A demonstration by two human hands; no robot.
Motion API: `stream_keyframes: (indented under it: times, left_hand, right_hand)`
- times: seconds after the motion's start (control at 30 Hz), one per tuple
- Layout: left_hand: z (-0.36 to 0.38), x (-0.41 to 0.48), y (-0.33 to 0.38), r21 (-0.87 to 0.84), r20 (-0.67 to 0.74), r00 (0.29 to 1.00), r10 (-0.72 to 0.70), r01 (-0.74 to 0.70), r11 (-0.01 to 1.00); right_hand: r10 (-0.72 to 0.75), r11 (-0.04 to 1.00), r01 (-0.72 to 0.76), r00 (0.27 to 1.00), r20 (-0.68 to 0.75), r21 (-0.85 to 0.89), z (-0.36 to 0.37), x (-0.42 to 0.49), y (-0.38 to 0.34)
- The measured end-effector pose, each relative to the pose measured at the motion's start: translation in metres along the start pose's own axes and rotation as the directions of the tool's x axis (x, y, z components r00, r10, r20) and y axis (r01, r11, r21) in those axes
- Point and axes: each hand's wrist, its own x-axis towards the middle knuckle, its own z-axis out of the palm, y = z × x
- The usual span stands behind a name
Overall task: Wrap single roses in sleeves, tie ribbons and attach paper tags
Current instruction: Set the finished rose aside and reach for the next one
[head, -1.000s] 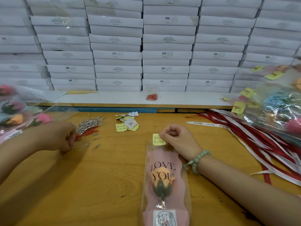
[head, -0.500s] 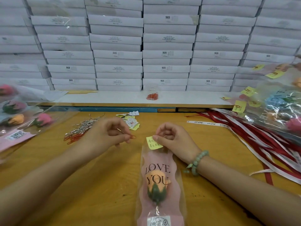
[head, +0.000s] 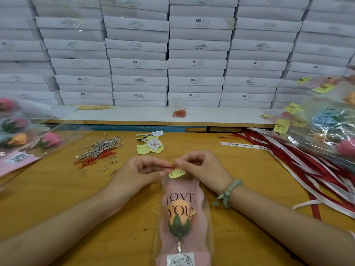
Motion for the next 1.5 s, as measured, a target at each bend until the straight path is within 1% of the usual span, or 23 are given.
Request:
stream_keyframes:
  times: [0.23, 0.37, 0.4, 0.5, 0.6, 0.7, 0.87, 0.93, 1.07, 1.17, 1.33, 1.43, 1.5]
  left_hand:
    - [0.002, -0.001, 0.005, 0.101, -0.001, 1.0, -0.001, 0.001, 0.995]
    - [0.007, 0.0, 0.007, 0.119, 0.059, 0.997, -0.048, 0.04, 0.992]
    - [0.008, 0.0, 0.006, 0.135, 0.054, 0.997, -0.049, 0.041, 0.99]
    - [0.011, 0.002, 0.004, 0.165, -0.029, 0.999, -0.032, 0.036, 0.986]
    - [0.011, 0.003, 0.001, 0.123, -0.086, 0.996, -0.033, 0.044, 0.991]
    - [0.008, 0.003, 0.0, 0.077, -0.114, 0.993, -0.021, 0.03, 0.997]
    - [0.008, 0.001, 0.002, 0.069, -0.124, 0.992, 0.002, 0.007, 0.998]
    - [0.009, 0.0, 0.003, 0.064, -0.123, 0.992, 0.009, -0.002, 0.998]
    - [0.011, -0.001, 0.005, 0.108, -0.104, 0.994, 0.041, -0.03, 0.994]
    - [0.012, -0.002, 0.006, 0.133, -0.089, 0.994, 0.067, -0.055, 0.99]
    - [0.011, -0.001, 0.003, 0.186, -0.174, 0.977, 0.124, -0.091, 0.978]
    - [0.01, -0.001, 0.002, 0.172, -0.234, 0.966, 0.112, -0.072, 0.982]
    - [0.011, -0.001, 0.002, 0.185, -0.24, 0.966, 0.098, -0.054, 0.981]
  right_hand:
    - [0.012, 1.0, -0.011, 1.0, 0.018, -0.018, -0.001, 0.001, 0.003]
    - [-0.014, 1.0, 0.013, 0.999, 0.031, 0.014, 0.0, 0.001, 0.001]
    - [-0.018, 1.0, 0.017, 0.999, 0.039, 0.025, 0.001, 0.0, 0.001]
    - [-0.014, 0.999, 0.011, 0.998, 0.069, 0.044, 0.002, 0.0, 0.001]
    - [-0.006, 0.997, -0.001, 0.996, 0.088, 0.074, 0.004, 0.001, 0.001]
    - [-0.008, 0.991, 0.001, 0.998, 0.058, 0.132, 0.005, 0.001, 0.0]
    - [-0.021, 0.982, 0.032, 0.998, -0.061, 0.187, 0.002, 0.003, 0.001]
    - [-0.007, 0.978, 0.019, 0.998, -0.059, 0.209, 0.002, 0.004, 0.002]
    - [-0.036, 0.993, 0.034, 0.999, 0.012, 0.111, 0.003, 0.003, 0.001]
    - [-0.028, 0.997, 0.026, 0.999, 0.03, 0.076, 0.004, 0.003, 0.0]
    - [-0.027, 0.995, 0.025, 1.0, 0.013, 0.092, 0.007, 0.002, -0.001]
    - [-0.018, 0.997, 0.017, 1.0, 0.011, 0.069, 0.007, 0.002, 0.0]
    - [-0.023, 0.998, 0.023, 1.0, 0.0, 0.052, 0.007, 0.002, -0.001]
